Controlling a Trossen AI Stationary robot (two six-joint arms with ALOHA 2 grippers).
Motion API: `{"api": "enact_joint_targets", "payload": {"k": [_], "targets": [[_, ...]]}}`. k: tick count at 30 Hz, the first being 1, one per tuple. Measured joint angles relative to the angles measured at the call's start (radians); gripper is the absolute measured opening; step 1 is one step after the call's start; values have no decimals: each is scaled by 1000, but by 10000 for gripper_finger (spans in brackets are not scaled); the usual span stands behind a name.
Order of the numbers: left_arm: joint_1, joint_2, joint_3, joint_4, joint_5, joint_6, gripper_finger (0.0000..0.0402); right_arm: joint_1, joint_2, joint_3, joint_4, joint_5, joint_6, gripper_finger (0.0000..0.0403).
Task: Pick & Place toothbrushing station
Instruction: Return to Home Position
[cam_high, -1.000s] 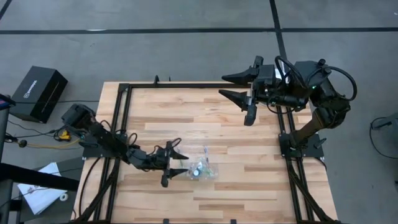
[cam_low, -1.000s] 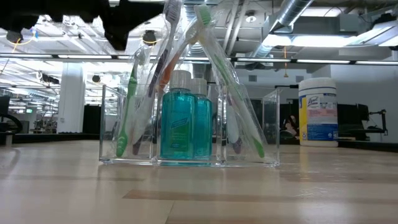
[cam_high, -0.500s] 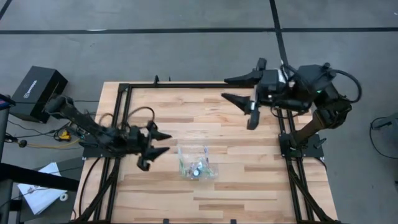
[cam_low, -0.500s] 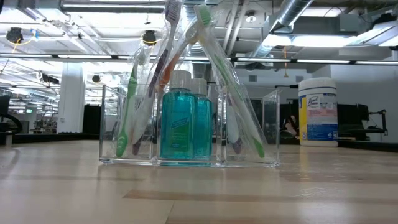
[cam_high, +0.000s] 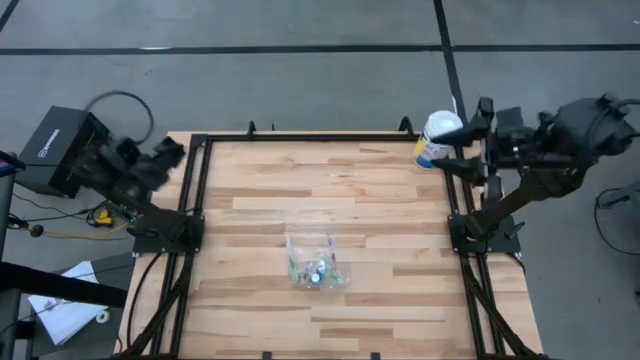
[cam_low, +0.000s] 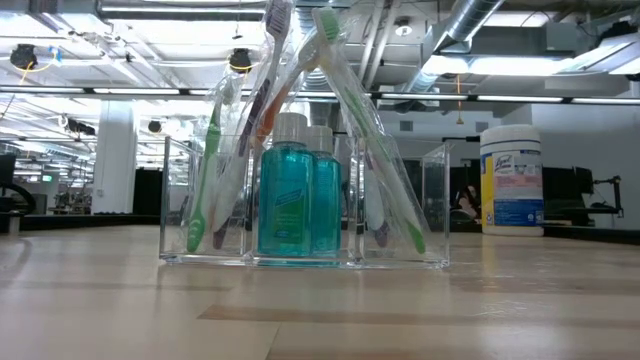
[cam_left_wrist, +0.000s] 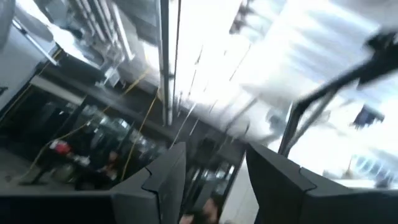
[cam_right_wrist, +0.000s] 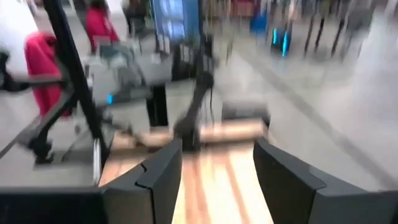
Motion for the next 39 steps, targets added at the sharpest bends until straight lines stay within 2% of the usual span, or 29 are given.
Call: {"api": "enact_joint_targets", "payload": {"k": [3, 5, 7, 9, 10, 14, 16, 19, 23, 27, 28, 31, 34, 36, 39], "targets": [[0, -76, 0, -26, 27, -1, 163, 20, -21, 0, -169, -13, 145, 188], [0, -111, -1, -58, 39, -20, 165, 36, -25, 0, -194, -16, 174, 188], [-1, -140, 0, -112, 108, 46, 167, 57, -25, -1, -194, -10, 172, 188], [-1, -174, 0, -243, 205, 154, 168, 89, -25, -1, -204, 41, 167, 188], [-1, -196, -2, -318, 218, 158, 168, 118, -32, -2, -211, 73, 177, 188], [-1, -302, -2, -534, 192, 92, 168, 309, -123, -62, -207, 205, 186, 188], [-1, -349, -2, -574, 196, 95, 168, 404, -185, -151, -206, 343, 212, 188], [-1, -403, 0, -587, 218, 138, 168, 552, -292, -368, -207, 575, 310, 188], [-1, -400, 25, -716, 175, 126, 168, 767, -469, -726, -172, 774, 530, 188], [-1, -402, 27, -738, 163, 99, 168, 971, -664, -1021, -131, 958, 729, 188], [-1, -401, 27, -734, 169, 92, 168, 1020, -700, -1077, -109, 993, 755, 188], [-1, -402, 35, -730, 189, 81, 168, 1139, -780, -1214, -32, 1002, 798, 188], [-1, -402, 36, -728, 194, 60, 168, 1187, -788, -1295, 123, 1014, 776, 188], [-1, -402, 36, -725, 205, 50, 168, 1182, -728, -1318, 318, 1004, 636, 188], [-1, -401, 36, -717, 209, 46, 168, 1145, -608, -1305, 685, 1004, 307, 188]]}}
